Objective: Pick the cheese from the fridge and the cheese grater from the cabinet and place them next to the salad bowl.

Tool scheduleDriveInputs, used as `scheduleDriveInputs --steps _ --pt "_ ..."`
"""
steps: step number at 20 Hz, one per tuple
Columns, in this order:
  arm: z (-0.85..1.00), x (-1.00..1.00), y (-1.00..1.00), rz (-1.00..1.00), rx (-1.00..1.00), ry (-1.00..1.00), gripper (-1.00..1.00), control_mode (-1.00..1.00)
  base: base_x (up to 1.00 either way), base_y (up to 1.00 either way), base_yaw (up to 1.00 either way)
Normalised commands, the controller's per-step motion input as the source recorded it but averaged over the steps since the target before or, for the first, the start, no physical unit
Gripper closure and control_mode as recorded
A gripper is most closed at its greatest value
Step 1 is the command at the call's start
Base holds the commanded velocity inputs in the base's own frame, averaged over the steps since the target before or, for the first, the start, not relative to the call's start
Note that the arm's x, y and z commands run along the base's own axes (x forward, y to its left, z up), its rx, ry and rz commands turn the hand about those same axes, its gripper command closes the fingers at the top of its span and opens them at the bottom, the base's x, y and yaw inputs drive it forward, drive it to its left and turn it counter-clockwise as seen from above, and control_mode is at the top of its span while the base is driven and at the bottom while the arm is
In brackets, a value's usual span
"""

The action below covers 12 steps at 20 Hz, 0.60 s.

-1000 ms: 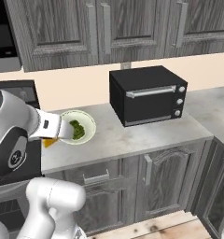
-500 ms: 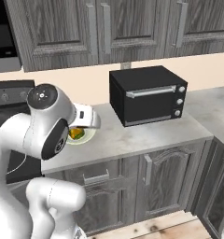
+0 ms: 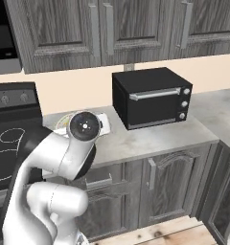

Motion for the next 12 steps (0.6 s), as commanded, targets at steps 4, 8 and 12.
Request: scheduleDriveInputs --steps 4,8,12 --pt "-0.02 0.32 -0.13 0.46 0.00 -0.23 1.00 -1.00 0.00 0.00 0.00" --pt "0.00 0.45 -0.10 0.34 0.00 -0.07 1.00 -1.00 0.00 0.00 0.00" --pt "0.00 0.55 -0.01 0.10 -0.03 0.04 1.00 -1.00 0.00 0.00 0.00"
